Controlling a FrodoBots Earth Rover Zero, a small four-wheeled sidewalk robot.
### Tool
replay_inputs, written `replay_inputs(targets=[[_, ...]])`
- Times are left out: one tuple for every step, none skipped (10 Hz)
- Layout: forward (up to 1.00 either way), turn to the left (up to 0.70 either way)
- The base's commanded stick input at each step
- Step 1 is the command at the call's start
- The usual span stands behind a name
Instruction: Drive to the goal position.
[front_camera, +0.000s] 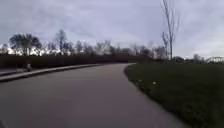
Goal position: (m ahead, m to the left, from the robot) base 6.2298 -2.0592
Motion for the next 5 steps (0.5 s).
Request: replay_inputs(targets=[[1.00,0.00],[1.00,0.00],[1.00,0.06],[1.00,0.24],[1.00,0.37]])
